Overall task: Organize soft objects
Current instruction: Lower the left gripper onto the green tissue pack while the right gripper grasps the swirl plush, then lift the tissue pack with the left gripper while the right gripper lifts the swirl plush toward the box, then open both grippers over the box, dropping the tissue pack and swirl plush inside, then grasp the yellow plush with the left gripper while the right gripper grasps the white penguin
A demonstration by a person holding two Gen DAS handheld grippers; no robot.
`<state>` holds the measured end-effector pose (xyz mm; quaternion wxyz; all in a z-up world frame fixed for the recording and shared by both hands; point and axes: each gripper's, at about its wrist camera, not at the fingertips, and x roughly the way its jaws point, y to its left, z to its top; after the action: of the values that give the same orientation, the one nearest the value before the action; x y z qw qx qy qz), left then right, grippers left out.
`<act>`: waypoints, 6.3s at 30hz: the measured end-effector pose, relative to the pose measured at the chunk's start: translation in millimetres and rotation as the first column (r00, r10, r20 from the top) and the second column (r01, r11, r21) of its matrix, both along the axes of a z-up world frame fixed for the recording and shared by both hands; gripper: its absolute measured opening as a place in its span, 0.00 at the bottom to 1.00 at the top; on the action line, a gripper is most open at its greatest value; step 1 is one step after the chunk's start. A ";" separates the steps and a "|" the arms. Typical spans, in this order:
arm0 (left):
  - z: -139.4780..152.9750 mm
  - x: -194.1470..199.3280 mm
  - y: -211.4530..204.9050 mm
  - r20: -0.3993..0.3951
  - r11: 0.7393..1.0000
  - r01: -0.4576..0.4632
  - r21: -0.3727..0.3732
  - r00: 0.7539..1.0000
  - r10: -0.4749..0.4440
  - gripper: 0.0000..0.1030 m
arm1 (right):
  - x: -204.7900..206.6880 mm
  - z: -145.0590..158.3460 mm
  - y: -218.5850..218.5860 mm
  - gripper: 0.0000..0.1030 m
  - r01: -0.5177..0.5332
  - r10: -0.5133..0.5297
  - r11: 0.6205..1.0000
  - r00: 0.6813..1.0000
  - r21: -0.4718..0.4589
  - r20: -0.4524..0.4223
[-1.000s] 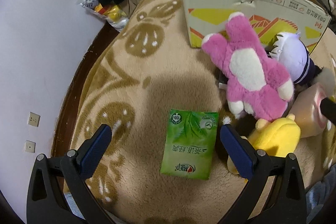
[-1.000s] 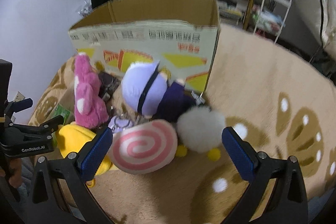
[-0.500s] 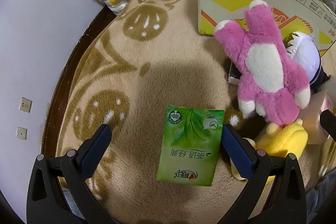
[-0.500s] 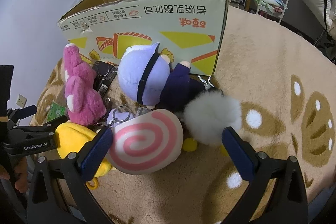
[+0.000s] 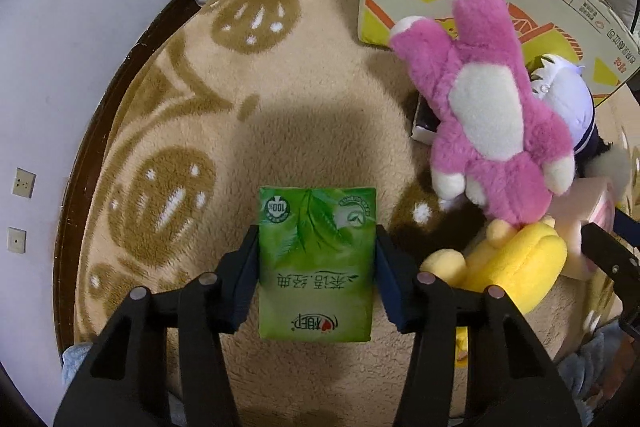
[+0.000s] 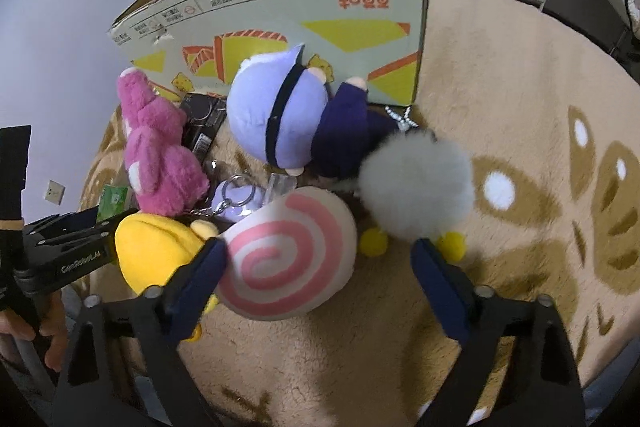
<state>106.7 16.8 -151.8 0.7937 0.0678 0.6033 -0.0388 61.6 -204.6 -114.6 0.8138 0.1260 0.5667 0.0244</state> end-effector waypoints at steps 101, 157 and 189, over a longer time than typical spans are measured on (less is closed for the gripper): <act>145.4 25.2 -108.2 0.694 0.906 0.421 0.035 0.642 -0.325 0.52 | 40.5 123.2 -37.0 0.35 0.132 -0.020 0.984 0.746 -0.118 0.666; 147.9 -56.7 -39.6 0.520 0.986 0.165 -0.027 0.844 -0.127 0.96 | -34.7 117.8 -44.8 1.00 0.183 -0.129 0.981 0.851 -0.057 0.509; 119.7 -75.6 -50.3 0.410 0.979 0.202 0.017 0.892 -0.191 0.96 | -49.9 105.7 -45.9 1.00 0.261 -0.203 0.962 0.874 -0.074 0.442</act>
<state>31.0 -33.6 -32.2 0.8952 0.1246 0.4130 -0.1114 11.7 -250.6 -8.9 0.9221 0.1310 0.3543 -0.0837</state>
